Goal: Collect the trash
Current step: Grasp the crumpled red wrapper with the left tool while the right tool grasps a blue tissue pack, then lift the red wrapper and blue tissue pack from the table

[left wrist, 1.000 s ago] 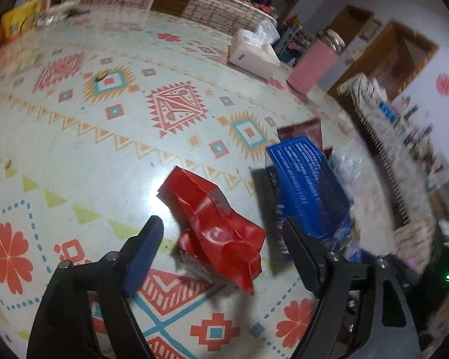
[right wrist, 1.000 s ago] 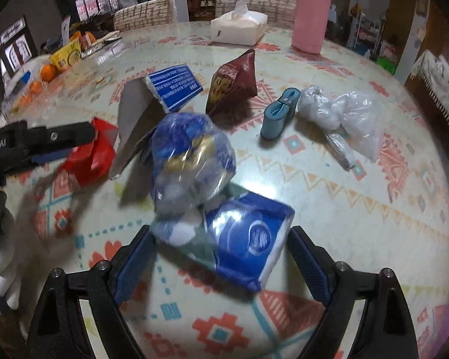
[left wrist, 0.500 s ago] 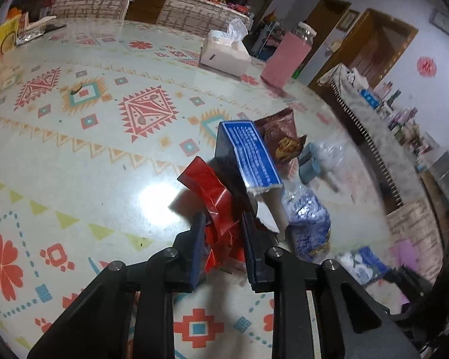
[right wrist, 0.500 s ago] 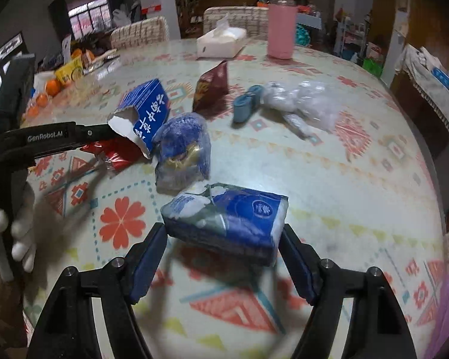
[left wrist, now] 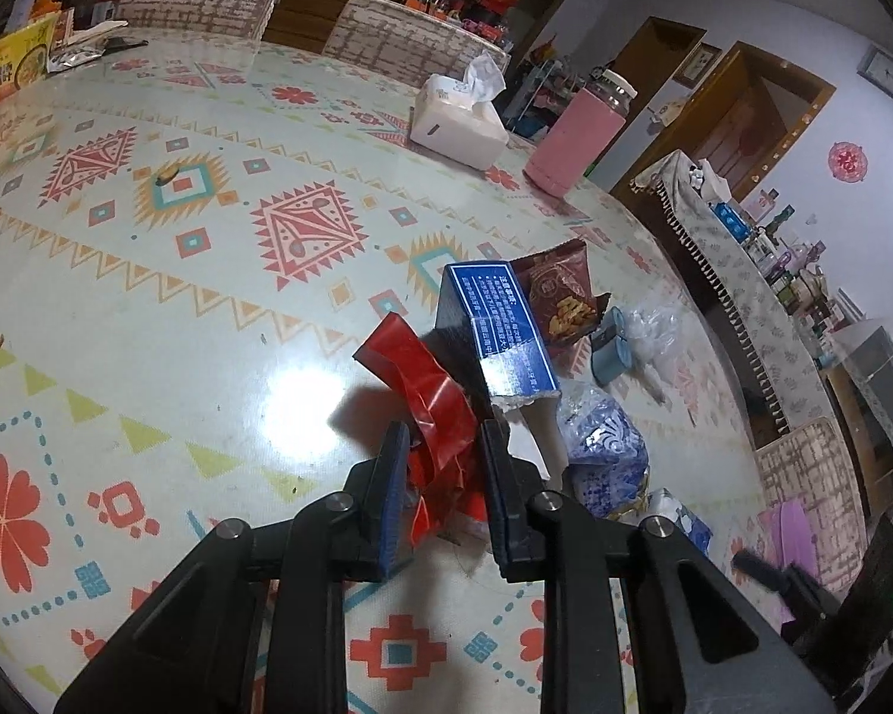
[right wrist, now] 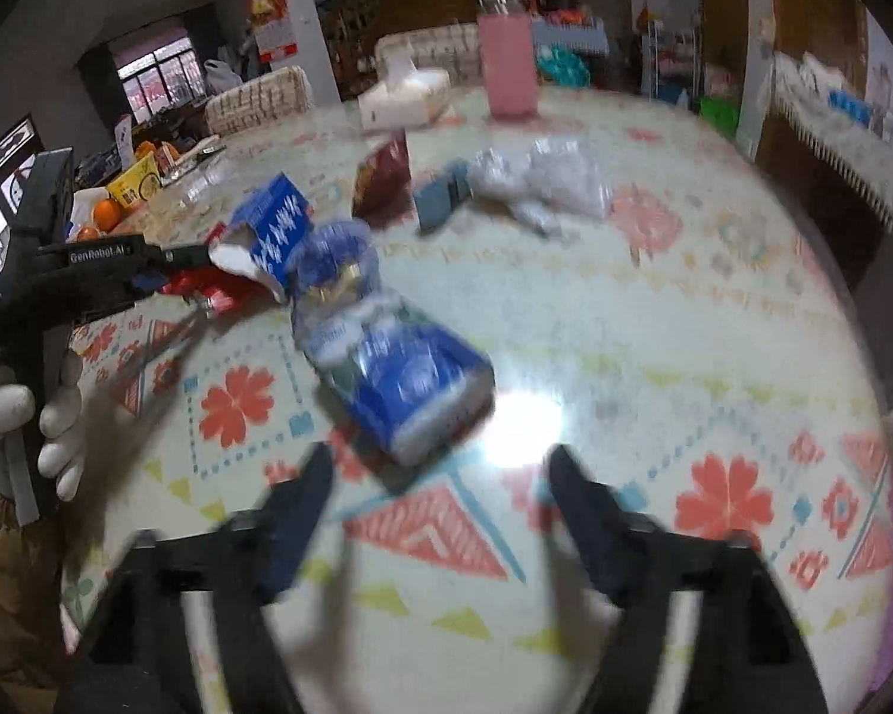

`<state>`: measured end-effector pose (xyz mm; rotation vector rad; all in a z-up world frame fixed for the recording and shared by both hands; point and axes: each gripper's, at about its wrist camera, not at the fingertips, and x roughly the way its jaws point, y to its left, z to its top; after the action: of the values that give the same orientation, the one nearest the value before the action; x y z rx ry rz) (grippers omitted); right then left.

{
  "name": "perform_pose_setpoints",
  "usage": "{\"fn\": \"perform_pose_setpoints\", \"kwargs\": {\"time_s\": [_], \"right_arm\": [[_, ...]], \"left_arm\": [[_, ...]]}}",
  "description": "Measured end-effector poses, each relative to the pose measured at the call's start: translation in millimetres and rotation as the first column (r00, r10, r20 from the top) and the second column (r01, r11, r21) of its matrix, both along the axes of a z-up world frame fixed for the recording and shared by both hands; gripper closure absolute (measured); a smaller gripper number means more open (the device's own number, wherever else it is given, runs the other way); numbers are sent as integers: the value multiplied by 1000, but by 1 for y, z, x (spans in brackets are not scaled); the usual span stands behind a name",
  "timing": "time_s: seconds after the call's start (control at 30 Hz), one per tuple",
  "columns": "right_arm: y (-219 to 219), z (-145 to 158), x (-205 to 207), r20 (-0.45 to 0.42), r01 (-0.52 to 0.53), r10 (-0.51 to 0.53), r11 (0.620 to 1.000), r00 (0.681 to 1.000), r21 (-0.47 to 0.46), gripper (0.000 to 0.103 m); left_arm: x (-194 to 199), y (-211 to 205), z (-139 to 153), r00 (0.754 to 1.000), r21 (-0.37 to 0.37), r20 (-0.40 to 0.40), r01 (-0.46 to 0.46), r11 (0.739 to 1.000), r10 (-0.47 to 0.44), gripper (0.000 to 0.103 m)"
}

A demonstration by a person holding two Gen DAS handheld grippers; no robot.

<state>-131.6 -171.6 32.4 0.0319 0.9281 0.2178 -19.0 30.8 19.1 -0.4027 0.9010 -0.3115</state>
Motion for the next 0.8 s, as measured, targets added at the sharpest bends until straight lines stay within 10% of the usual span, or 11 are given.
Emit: {"fn": "perform_pose_setpoints", "kwargs": {"time_s": [0.3,0.4,0.5,0.8], "right_arm": [[35,-20,49,-23,-82,80,988,997,-134,11],[34,-23,49,-43,-72,68,990,997,-121,29],[26,-19,37,-44,-53,49,995,998,-90,44],[-33,7,-55,30,84,-84,996,996,-10,44]], "left_arm": [[2,0,-2,1000,-18,-15,17,1000,-17,80],[4,0,-3,1000,-23,-19,16,1000,-17,80],[3,-1,-3,1000,-26,-20,17,1000,-17,80],[-4,-9,0,999,32,13,30,999,-31,80]]}}
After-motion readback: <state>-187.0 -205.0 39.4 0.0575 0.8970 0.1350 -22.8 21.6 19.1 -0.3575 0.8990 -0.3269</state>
